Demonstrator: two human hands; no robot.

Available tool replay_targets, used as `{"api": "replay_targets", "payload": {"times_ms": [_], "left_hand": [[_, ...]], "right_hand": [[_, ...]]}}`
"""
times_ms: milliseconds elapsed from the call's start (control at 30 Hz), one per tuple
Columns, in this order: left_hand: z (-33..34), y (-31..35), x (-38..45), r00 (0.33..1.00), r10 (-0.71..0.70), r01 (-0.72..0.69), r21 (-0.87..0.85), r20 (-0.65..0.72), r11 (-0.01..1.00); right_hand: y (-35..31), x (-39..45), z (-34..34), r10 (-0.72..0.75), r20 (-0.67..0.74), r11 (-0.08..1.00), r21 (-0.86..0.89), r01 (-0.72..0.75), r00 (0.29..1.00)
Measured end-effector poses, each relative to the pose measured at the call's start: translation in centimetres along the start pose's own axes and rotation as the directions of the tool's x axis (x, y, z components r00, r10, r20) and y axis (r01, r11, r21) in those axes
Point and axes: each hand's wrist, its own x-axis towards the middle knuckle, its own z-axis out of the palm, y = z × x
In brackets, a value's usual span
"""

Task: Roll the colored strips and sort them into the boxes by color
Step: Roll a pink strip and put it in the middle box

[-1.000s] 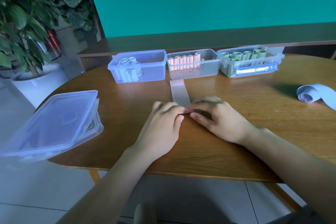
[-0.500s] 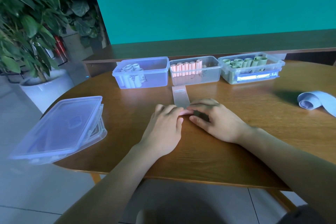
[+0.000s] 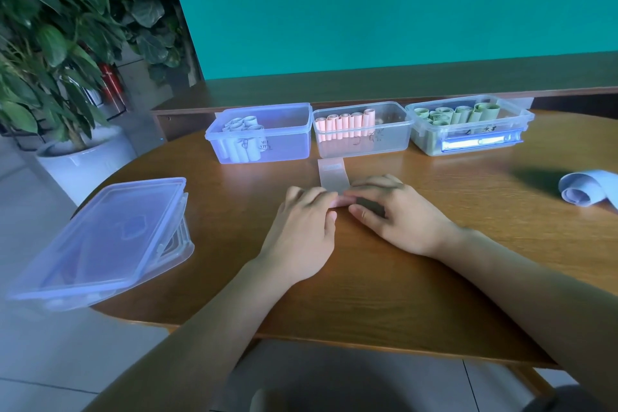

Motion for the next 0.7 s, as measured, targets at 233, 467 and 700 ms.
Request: {"api": "replay_targets", "payload": {"times_ms": [233, 467, 700], "left_hand": [[0.3, -0.2, 1.0, 1.0, -0.02, 0.019, 0.021, 0.012, 1.0], [0.7, -0.4, 2.0, 0.999, -0.033, 0.032, 0.033, 0.005, 0.999], [1.4, -1.0, 3.5, 0.996, -0.078, 0.075, 0.066, 0.035, 0.995]], "right_hand": [[0.7, 0.9, 0.3, 0.024, 0.025, 1.0, -0.014, -0.024, 0.999], [1.2, 2.1, 0.4, -0.001, 0.005, 1.0, -0.014, 0.001, 1.0], [2.2, 2.9, 0.8, -0.003, -0.033, 1.0, -0.006, 0.003, 0.999]]}}
